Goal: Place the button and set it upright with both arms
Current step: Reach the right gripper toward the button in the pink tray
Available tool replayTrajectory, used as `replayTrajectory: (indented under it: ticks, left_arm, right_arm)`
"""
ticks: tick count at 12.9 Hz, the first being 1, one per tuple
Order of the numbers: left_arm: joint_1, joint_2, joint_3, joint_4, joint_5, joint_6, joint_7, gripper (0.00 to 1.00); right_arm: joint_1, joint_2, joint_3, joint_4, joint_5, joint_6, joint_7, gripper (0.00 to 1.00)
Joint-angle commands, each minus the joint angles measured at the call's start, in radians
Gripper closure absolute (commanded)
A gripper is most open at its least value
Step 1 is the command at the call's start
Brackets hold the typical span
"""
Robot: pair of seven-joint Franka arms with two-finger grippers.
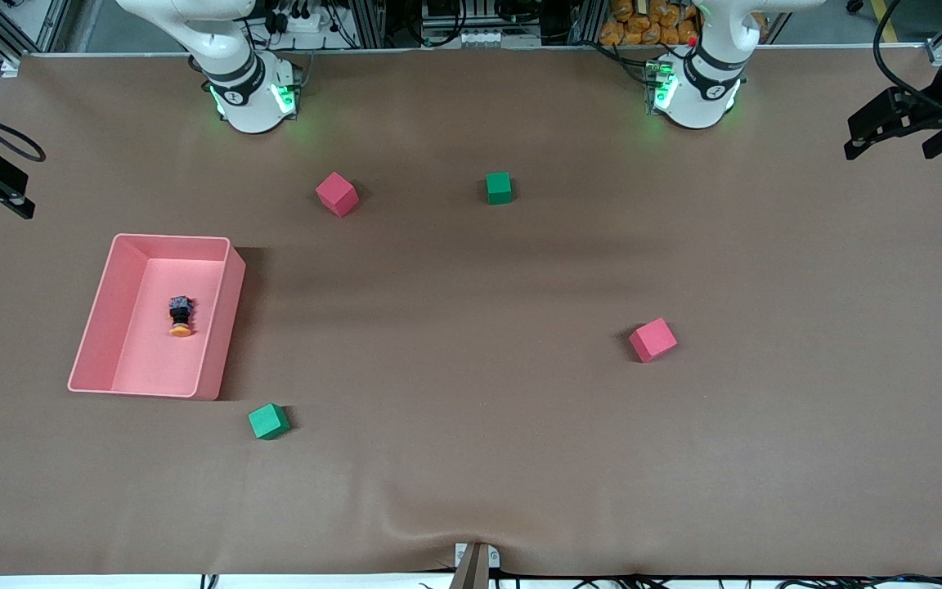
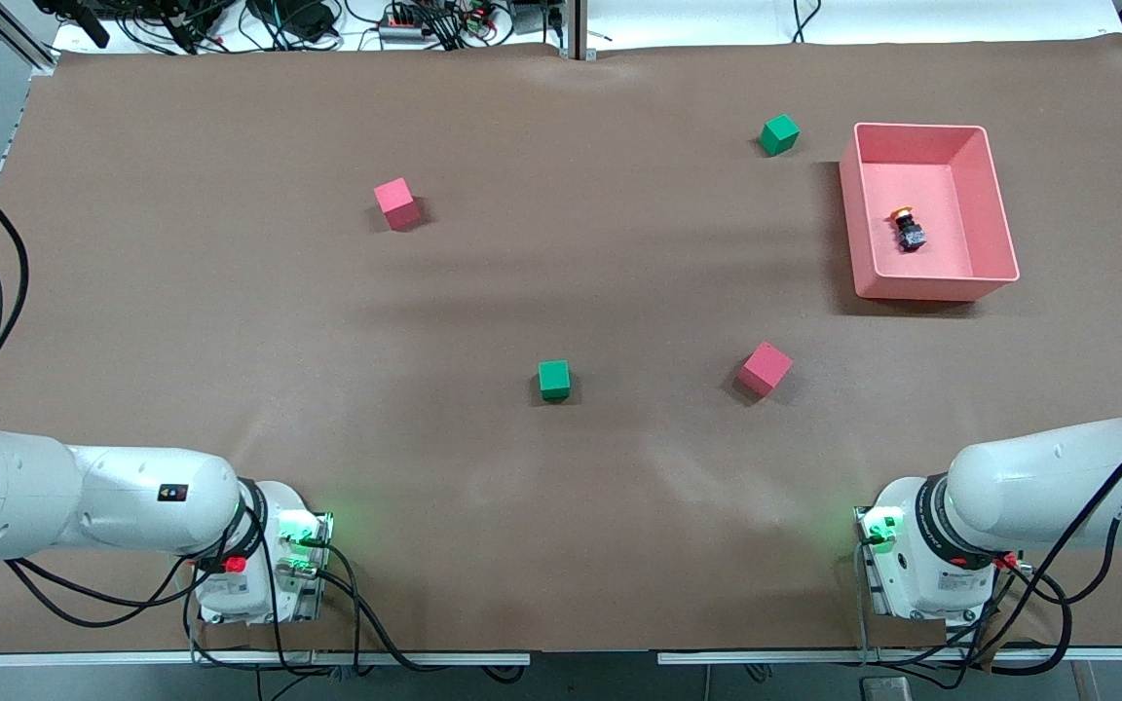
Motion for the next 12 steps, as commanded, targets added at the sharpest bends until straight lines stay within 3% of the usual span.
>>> replayTrajectory:
  ticks: [1, 7, 10, 12]
  left_arm:
    - [0.011, 0.024, -0.003, 0.039, 0.020, -0.025, 0.015, 0.00]
    - [0.016, 0.022, -0.003, 0.028, 0.022, -0.026, 0.015, 0.00]
    - [0.016, 0.019, -0.003, 0.025, 0.022, -0.025, 0.017, 0.00]
    - [0.016, 0.024, -0.003, 0.024, 0.022, -0.022, 0.017, 0.00]
  right_arm:
    - [0.002, -0.010, 0.000, -0.008, 0.007, 0.005, 0.012, 0.00]
    - [-0.012, 0.128, -0.001, -0.011, -0.001, -0.009, -0.010, 0.00]
    - [-0.034, 0.289, -0.001, -0.011, 0.008, 0.008, -0.007, 0.00]
    - [-0.052, 0.332, 0.000, -0.098, 0.025, 0.113, -0.002, 0.00]
